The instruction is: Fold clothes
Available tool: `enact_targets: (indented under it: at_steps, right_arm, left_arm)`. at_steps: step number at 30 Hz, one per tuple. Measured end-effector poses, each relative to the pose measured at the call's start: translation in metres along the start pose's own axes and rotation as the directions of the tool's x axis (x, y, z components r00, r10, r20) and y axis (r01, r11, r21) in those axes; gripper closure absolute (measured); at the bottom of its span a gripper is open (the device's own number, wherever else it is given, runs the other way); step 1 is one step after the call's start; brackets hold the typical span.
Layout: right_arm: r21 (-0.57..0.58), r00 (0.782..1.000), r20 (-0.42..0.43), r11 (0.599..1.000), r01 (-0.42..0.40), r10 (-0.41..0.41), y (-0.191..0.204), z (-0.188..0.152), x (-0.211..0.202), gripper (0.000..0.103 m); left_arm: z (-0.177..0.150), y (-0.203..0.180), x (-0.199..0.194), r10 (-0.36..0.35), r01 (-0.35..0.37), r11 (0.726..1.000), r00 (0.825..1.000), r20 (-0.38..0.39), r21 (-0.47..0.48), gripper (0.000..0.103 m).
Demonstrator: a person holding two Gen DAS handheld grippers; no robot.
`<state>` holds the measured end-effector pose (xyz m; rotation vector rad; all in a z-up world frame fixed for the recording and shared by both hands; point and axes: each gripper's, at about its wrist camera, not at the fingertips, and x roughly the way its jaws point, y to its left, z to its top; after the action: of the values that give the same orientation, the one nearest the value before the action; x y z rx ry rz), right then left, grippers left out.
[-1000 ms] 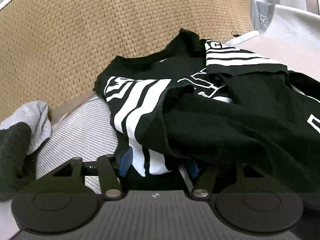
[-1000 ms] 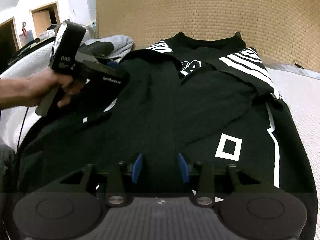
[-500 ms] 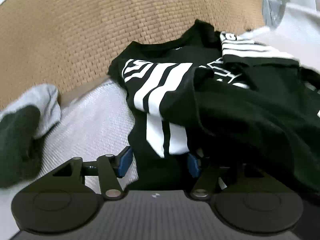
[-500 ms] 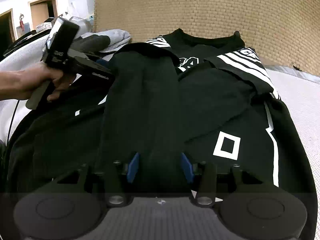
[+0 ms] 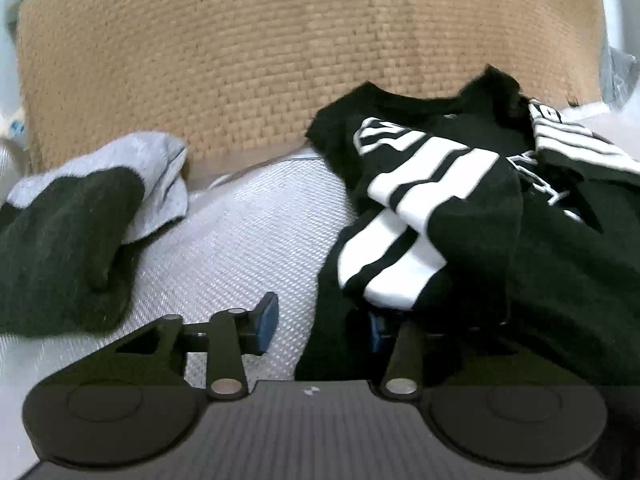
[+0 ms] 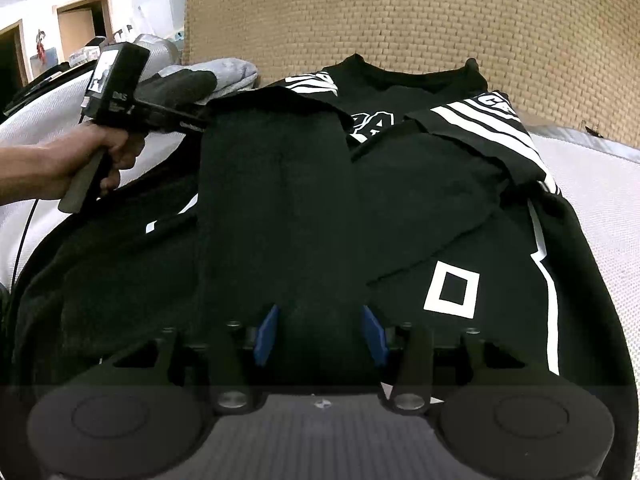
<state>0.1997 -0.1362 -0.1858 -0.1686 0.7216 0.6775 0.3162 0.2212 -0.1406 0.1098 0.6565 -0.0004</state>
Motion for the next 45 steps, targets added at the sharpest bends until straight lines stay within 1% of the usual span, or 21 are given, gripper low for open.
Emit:
enact_targets:
  at_steps: [1, 2, 3, 8, 11, 14, 15, 16, 17, 18, 22, 27, 29, 31, 33, 35, 37, 38, 40, 42, 45]
  right_arm:
    - [0.000, 1.000, -0.001, 1.000, -0.001, 0.001, 0.000, 0.000, 0.000, 0.053]
    - [0.002, 1.000, -0.002, 1.000, -0.001, 0.001, -0.001, 0.000, 0.000, 0.054]
    - [0.003, 1.000, -0.002, 1.000, -0.002, 0.002, -0.001, 0.000, 0.000, 0.054]
    - [0.007, 1.000, 0.003, 1.000, 0.004, -0.004, 0.000, 0.000, 0.001, 0.054]
    - [0.007, 1.000, 0.003, 1.000, 0.004, -0.004, -0.001, 0.000, 0.000, 0.053]
    - [0.006, 1.000, 0.004, 1.000, 0.002, -0.002, -0.001, -0.001, -0.001, 0.053]
    - [0.008, 1.000, 0.001, 1.000, 0.003, -0.003, -0.002, 0.000, -0.001, 0.053]
    - [0.011, 1.000, -0.001, 1.000, 0.004, -0.004, -0.003, 0.000, -0.001, 0.053]
    - [0.013, 1.000, -0.004, 1.000, 0.006, -0.005, -0.004, 0.000, -0.001, 0.054]
    - [0.016, 1.000, -0.006, 1.000, 0.007, -0.007, -0.005, 0.001, -0.001, 0.054]
    - [0.027, 1.000, -0.016, 1.000, 0.011, -0.011, -0.009, 0.002, -0.001, 0.071]
    - [0.043, 1.000, -0.023, 0.999, 0.013, -0.012, -0.014, 0.004, 0.000, 0.073]
    - [0.035, 1.000, -0.027, 0.999, 0.012, -0.011, -0.015, 0.006, 0.000, 0.073]
    - [0.017, 0.999, -0.045, 1.000, -0.001, 0.002, -0.018, 0.014, -0.002, 0.073]
    - [0.022, 1.000, -0.024, 1.000, -0.003, 0.003, -0.024, 0.027, -0.011, 0.073]
    - [0.058, 1.000, 0.027, 0.998, -0.018, 0.017, -0.036, 0.057, -0.019, 0.073]
    - [0.093, 0.997, 0.077, 0.995, -0.036, 0.029, -0.047, 0.087, -0.026, 0.070]
    - [0.102, 0.995, 0.075, 0.992, -0.069, 0.061, -0.051, 0.111, -0.016, 0.070]
    - [0.119, 0.990, 0.072, 0.984, -0.132, 0.124, -0.059, 0.158, 0.004, 0.061]
    - [0.103, 0.988, 0.048, 0.983, -0.151, 0.147, -0.056, 0.200, 0.042, 0.056]
    - [0.074, 0.983, -0.018, 0.981, -0.181, 0.183, -0.049, 0.256, 0.103, 0.056]
  left_arm:
    - [-0.001, 0.005, -0.001, -0.002, 0.002, 0.999, 1.000, -0.005, -0.040, 0.042]
    - [-0.003, 0.009, -0.003, -0.004, 0.003, 0.997, 1.000, -0.010, -0.080, 0.042]
    - [-0.004, 0.009, -0.005, -0.012, 0.011, 0.997, 1.000, -0.005, -0.072, 0.042]
    - [-0.007, -0.002, -0.018, -0.065, 0.064, 0.996, 0.997, 0.027, 0.057, 0.044]
    - [0.000, -0.025, -0.011, -0.080, 0.073, 0.978, 0.996, 0.031, 0.194, 0.044]
    - [0.011, -0.041, -0.001, -0.076, 0.062, 0.971, 0.996, 0.054, 0.231, 0.043]
    - [0.015, -0.045, 0.002, -0.074, 0.058, 0.970, 0.995, 0.061, 0.235, 0.046]
    - [0.017, -0.049, 0.005, -0.042, 0.024, 0.971, 0.997, 0.072, 0.237, 0.055]
    - [0.018, -0.050, 0.008, 0.009, -0.027, 0.973, 0.997, 0.079, 0.228, 0.062]
    - [0.020, -0.046, 0.011, 0.051, -0.065, 0.978, 0.996, 0.073, 0.199, 0.063]
    - [0.006, -0.027, 0.009, 0.098, -0.099, 0.991, 0.995, 0.025, 0.093, 0.061]
    - [-0.008, -0.003, -0.002, 0.029, -0.030, 0.999, 0.999, -0.018, -0.041, 0.047]
    - [-0.004, -0.001, -0.002, 0.005, -0.007, 0.999, 1.000, -0.031, -0.048, 0.047]
    - [-0.003, -0.004, -0.009, -0.009, 0.009, 1.000, 1.000, -0.013, -0.015, 0.046]
    - [-0.004, -0.006, -0.019, -0.028, 0.028, 1.000, 1.000, 0.013, 0.007, 0.046]
    - [-0.008, -0.004, -0.035, -0.049, 0.048, 0.999, 0.997, 0.064, 0.013, 0.044]
    - [-0.011, -0.005, -0.038, -0.058, 0.056, 0.998, 0.995, 0.084, 0.024, 0.044]
    - [-0.012, -0.007, -0.039, -0.061, 0.058, 0.998, 0.994, 0.091, 0.031, 0.044]
    - [-0.014, -0.012, -0.038, -0.066, 0.061, 0.997, 0.993, 0.102, 0.053, 0.044]
    - [-0.014, -0.022, -0.033, -0.069, 0.059, 0.994, 0.992, 0.105, 0.092, 0.044]
    - [-0.008, -0.034, -0.030, -0.072, 0.054, 0.988, 0.990, 0.123, 0.143, 0.044]
